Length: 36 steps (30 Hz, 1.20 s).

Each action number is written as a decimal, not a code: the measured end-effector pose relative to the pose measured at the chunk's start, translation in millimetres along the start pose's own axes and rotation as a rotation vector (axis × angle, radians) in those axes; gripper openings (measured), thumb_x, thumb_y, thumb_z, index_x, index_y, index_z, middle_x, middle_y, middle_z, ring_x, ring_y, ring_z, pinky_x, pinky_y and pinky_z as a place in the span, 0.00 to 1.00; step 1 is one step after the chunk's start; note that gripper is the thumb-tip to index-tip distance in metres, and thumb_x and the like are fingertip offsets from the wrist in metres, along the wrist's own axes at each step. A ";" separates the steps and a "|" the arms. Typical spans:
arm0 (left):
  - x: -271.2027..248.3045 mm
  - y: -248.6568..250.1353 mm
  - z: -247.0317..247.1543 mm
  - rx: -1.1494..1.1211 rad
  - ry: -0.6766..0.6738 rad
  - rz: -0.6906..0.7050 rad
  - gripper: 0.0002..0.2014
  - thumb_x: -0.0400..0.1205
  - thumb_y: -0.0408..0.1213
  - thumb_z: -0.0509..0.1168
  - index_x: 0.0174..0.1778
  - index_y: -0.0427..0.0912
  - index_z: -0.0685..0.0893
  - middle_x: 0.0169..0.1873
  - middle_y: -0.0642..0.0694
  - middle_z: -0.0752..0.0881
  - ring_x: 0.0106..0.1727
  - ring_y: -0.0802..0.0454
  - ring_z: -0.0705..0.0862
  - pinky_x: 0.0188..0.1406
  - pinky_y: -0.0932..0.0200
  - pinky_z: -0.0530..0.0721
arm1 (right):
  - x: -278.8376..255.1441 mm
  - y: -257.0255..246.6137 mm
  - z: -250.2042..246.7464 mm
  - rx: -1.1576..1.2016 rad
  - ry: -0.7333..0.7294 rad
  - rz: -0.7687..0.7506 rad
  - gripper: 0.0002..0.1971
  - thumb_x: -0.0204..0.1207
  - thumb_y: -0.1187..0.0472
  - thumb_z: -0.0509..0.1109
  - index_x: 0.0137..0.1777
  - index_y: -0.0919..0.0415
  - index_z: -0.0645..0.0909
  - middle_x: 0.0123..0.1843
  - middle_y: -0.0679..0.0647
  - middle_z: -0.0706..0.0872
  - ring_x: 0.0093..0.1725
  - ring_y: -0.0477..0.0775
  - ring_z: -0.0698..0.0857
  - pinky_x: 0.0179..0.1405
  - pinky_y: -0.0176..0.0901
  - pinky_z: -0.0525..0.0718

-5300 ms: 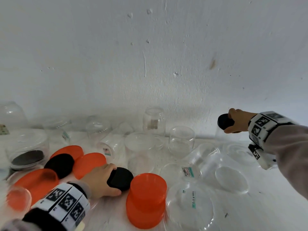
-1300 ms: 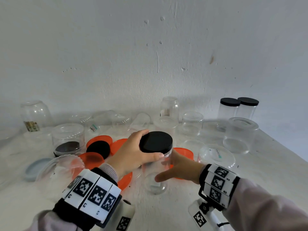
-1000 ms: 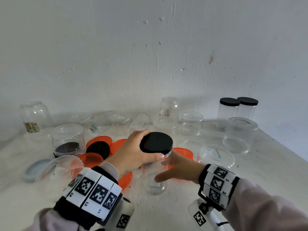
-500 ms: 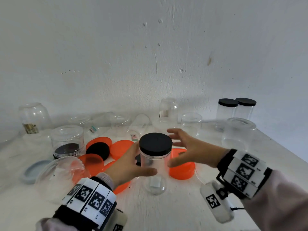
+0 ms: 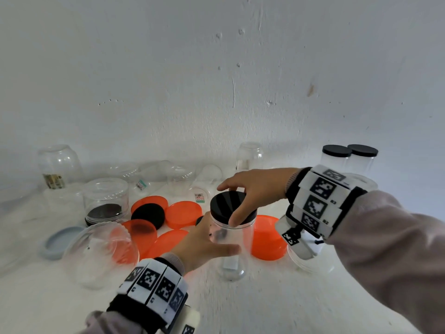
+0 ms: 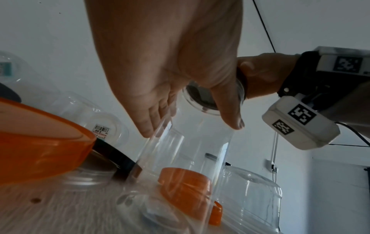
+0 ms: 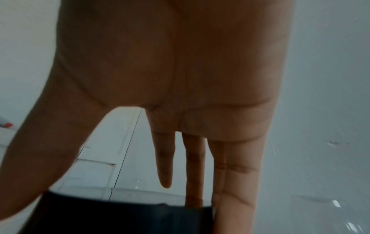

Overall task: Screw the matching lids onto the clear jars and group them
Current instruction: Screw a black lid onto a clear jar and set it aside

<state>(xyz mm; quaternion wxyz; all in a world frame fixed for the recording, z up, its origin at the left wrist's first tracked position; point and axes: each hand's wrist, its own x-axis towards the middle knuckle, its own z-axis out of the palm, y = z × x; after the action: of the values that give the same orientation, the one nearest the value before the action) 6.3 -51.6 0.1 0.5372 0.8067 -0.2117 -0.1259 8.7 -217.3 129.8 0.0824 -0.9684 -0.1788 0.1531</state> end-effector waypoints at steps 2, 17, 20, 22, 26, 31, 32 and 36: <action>-0.6 0.6 0.4 -0.021 -0.006 0.004 0.44 0.68 0.42 0.80 0.76 0.56 0.62 0.71 0.58 0.76 0.73 0.58 0.73 0.77 0.48 0.69 | 1.0 -4.0 -1.4 -0.057 -0.011 0.005 0.42 0.65 0.37 0.77 0.78 0.41 0.64 0.71 0.43 0.72 0.67 0.49 0.75 0.59 0.43 0.74; 2.0 -5.8 0.2 -0.004 -0.008 0.026 0.41 0.68 0.48 0.80 0.73 0.59 0.65 0.69 0.61 0.76 0.73 0.59 0.72 0.72 0.56 0.70 | 10.9 -11.4 5.4 -0.119 0.040 0.070 0.38 0.55 0.24 0.73 0.60 0.45 0.74 0.55 0.47 0.80 0.40 0.51 0.90 0.41 0.44 0.86; 3.7 -7.3 -0.3 0.032 0.007 0.020 0.39 0.68 0.49 0.79 0.72 0.58 0.66 0.67 0.62 0.76 0.70 0.60 0.73 0.61 0.65 0.70 | 11.0 -13.0 9.1 -0.119 0.075 0.093 0.39 0.55 0.23 0.70 0.58 0.50 0.74 0.51 0.48 0.80 0.32 0.49 0.88 0.30 0.40 0.84; 4.0 -7.0 -1.0 0.043 0.008 0.013 0.40 0.67 0.51 0.80 0.73 0.55 0.66 0.66 0.61 0.76 0.70 0.59 0.73 0.59 0.66 0.72 | 10.2 -13.2 8.6 -0.144 0.072 0.103 0.40 0.57 0.23 0.69 0.61 0.50 0.73 0.53 0.47 0.79 0.36 0.46 0.84 0.31 0.39 0.80; 1.8 -3.7 -0.7 0.005 -0.024 0.058 0.48 0.67 0.50 0.80 0.79 0.54 0.60 0.74 0.58 0.72 0.76 0.58 0.69 0.78 0.48 0.67 | 6.7 -12.2 -0.3 -0.148 -0.046 0.057 0.44 0.60 0.30 0.74 0.76 0.39 0.65 0.65 0.42 0.71 0.61 0.54 0.81 0.57 0.49 0.82; 0.8 -1.9 0.7 0.031 0.001 0.072 0.47 0.65 0.53 0.78 0.77 0.56 0.61 0.73 0.59 0.73 0.75 0.59 0.70 0.78 0.49 0.67 | 8.6 -13.6 -3.2 -0.139 -0.020 0.027 0.40 0.58 0.32 0.77 0.70 0.39 0.71 0.62 0.44 0.76 0.54 0.54 0.86 0.55 0.50 0.85; 0.8 -2.0 1.0 0.037 0.009 0.069 0.45 0.65 0.53 0.78 0.75 0.58 0.62 0.72 0.60 0.74 0.74 0.59 0.71 0.78 0.51 0.68 | 9.9 -13.9 -1.7 -0.135 -0.004 0.036 0.39 0.57 0.31 0.77 0.68 0.41 0.72 0.60 0.45 0.77 0.48 0.52 0.88 0.50 0.48 0.87; 2.1 -4.7 0.9 0.053 0.025 0.051 0.41 0.66 0.52 0.79 0.73 0.58 0.66 0.68 0.62 0.76 0.72 0.59 0.72 0.71 0.57 0.70 | 11.5 -15.9 7.4 -0.159 0.078 0.108 0.39 0.56 0.23 0.70 0.60 0.50 0.74 0.48 0.46 0.78 0.30 0.45 0.83 0.29 0.40 0.79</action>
<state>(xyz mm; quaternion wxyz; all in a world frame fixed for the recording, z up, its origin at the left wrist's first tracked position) 8.7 -51.8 -4.5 0.5214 0.8164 -0.2288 -0.0963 11.4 -197.6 123.2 0.0039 -0.9853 -0.1345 0.1048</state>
